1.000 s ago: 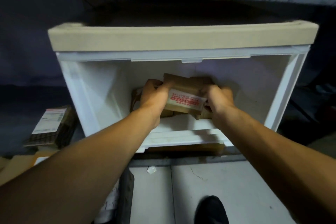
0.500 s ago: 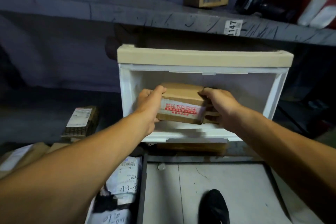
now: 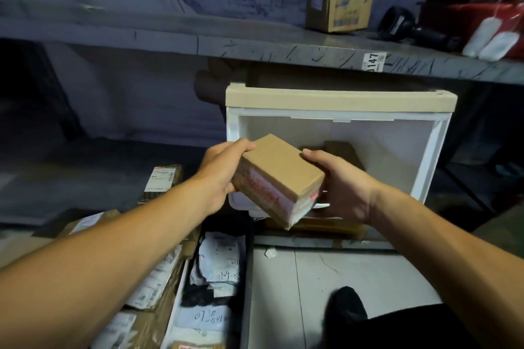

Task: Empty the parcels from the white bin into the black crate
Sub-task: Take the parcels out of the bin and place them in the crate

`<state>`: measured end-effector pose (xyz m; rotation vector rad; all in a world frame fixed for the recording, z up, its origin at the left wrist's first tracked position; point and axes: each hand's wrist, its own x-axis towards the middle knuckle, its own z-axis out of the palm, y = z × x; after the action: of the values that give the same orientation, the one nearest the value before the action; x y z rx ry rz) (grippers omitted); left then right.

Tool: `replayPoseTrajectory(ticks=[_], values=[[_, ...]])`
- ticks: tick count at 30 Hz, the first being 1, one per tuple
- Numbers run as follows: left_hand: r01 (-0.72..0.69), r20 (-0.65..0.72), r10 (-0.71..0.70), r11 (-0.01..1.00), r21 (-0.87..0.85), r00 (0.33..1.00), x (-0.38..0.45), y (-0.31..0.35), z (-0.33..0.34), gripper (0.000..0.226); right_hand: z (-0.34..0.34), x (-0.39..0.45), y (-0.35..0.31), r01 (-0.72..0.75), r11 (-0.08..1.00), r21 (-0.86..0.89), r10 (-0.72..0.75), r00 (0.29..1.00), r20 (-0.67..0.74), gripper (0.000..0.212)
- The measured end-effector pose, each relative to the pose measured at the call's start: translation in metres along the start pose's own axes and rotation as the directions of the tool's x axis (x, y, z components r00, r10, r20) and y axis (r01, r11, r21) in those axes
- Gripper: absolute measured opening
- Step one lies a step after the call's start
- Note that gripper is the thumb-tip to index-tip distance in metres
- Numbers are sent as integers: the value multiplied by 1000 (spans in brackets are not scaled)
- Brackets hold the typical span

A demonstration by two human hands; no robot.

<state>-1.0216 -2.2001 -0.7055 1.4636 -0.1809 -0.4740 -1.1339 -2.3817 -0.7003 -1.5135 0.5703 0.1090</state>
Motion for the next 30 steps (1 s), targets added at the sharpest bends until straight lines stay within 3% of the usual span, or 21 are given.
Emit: replayPoseTrajectory(ticks=[6, 9, 12, 16, 21, 26, 30], values=[[8, -30, -8, 1000, -5, 1000, 0, 4, -1, 26, 11, -10, -5, -42, 999, 11, 40, 982, 184, 36], [71, -27, -73, 995, -76, 997, 1, 5, 3, 40, 14, -9, -9, -98, 986, 131, 76, 984, 159, 41], [219, 47, -216, 974, -64, 975, -3, -1, 6, 62, 12, -6, -7, -73, 975, 208, 63, 997, 53, 47], [299, 228, -285, 954, -26, 931, -9, -9, 17, 41, 13, -8, -4, -20, 970, 241, 33, 998, -50, 45], [270, 140, -253, 955, -122, 957, -6, -12, 30, 15, 16, -5, 0, -28, 986, 163, 35, 999, -41, 36], [260, 149, -260, 965, 15, 954, 7, -11, 14, 30, -5, 3, 1, 22, 974, 226, 7, 992, -129, 57], [282, 239, -289, 957, 64, 927, 14, -9, 1, 42, -11, -3, 0, -53, 985, 164, 56, 998, -17, 55]])
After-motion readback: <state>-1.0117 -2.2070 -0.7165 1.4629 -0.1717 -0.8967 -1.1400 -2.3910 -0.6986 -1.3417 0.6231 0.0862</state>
